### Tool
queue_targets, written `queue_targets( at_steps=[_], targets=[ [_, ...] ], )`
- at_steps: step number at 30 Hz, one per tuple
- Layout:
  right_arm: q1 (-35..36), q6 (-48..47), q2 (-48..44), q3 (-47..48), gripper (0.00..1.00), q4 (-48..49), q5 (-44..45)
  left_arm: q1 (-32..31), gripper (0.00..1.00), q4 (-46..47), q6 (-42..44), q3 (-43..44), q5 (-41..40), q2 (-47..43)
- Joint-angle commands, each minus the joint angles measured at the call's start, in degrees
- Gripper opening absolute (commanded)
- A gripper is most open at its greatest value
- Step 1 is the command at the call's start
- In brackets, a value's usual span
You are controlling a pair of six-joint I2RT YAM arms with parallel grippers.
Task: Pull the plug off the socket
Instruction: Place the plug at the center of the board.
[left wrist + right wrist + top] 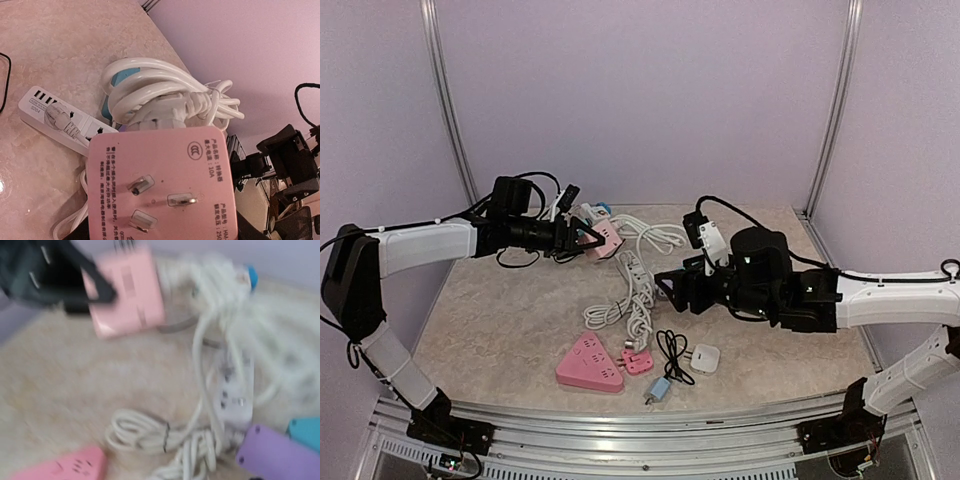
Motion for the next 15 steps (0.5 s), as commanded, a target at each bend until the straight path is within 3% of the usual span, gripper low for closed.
queue_targets(
  at_steps=[1,7,11,15],
  targets=[
    [-3.35,-1.41,-5.9,1.27,0.77,-1.44,-5.77,-0.85,0.09,-2.56,7.24,5.48,0.78,-3.83],
    [-10.85,-5.58,-3.38,10.51,0.79,-10.48,-24.37,-0.66,0.1,-10.71,13.22,9.41,10.42,-3.85],
    [-13.0,-7.66,1.36,17.09,0.76,-15.33,-34.55,-1.45,0.09,-16.96,19.92,9.46,12.53,-4.11],
    [-13.56,-3.85,7.46,22.69,0.68,-17.31,-40.39,-2.28,0.09,-16.41,22.92,6.08,9.79,-6.12]
  ],
)
